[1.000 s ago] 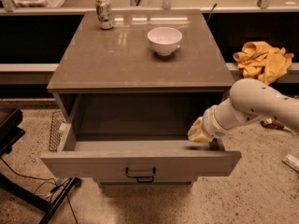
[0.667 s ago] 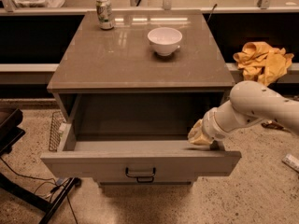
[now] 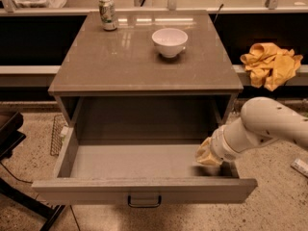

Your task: Open top drawer

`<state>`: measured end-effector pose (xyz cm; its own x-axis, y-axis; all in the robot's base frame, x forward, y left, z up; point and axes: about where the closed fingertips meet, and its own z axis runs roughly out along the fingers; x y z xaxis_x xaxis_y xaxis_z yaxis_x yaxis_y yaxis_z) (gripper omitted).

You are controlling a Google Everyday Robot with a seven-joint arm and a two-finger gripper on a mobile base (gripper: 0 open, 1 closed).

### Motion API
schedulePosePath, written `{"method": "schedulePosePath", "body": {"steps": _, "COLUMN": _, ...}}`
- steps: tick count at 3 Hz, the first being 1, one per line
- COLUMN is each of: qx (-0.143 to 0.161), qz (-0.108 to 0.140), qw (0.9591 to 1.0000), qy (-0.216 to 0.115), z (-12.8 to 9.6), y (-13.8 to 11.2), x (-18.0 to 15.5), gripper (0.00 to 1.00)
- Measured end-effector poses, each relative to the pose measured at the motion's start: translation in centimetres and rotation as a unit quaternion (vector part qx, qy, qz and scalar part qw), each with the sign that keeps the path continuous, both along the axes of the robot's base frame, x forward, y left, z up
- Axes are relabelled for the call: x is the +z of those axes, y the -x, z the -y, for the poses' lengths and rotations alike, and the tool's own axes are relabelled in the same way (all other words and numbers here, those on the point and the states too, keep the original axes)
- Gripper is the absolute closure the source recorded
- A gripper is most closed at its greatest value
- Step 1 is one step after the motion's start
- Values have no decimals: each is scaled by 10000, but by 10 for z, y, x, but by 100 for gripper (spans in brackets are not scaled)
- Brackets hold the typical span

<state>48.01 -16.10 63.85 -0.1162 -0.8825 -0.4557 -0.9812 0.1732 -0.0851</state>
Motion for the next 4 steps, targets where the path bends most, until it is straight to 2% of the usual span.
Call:
{"method": "schedulePosePath", "body": {"steps": 1, "qx": -203, "qz": -299, "qw": 9993, "qy": -32, "z": -3, "y": 56, "x": -1, "gripper": 100}}
{"method": "schedulePosePath", "body": {"steps": 2, "qx": -306, "qz": -472, "qw": 9984, "qy": -80, "z": -8, "y": 88, "x": 3, "gripper": 98}}
{"method": "schedulePosePath", "body": {"steps": 3, "qx": -408, "qz": -903, "qw": 9949, "qy": -195, "z": -22, "y": 160, "x": 7, "gripper": 75}}
{"method": "schedulePosePath", "body": {"steps": 4, "qx": -416, "qz": -929, "qw": 9946, "qy": -202, "z": -23, "y": 160, "x": 7, "gripper": 52}}
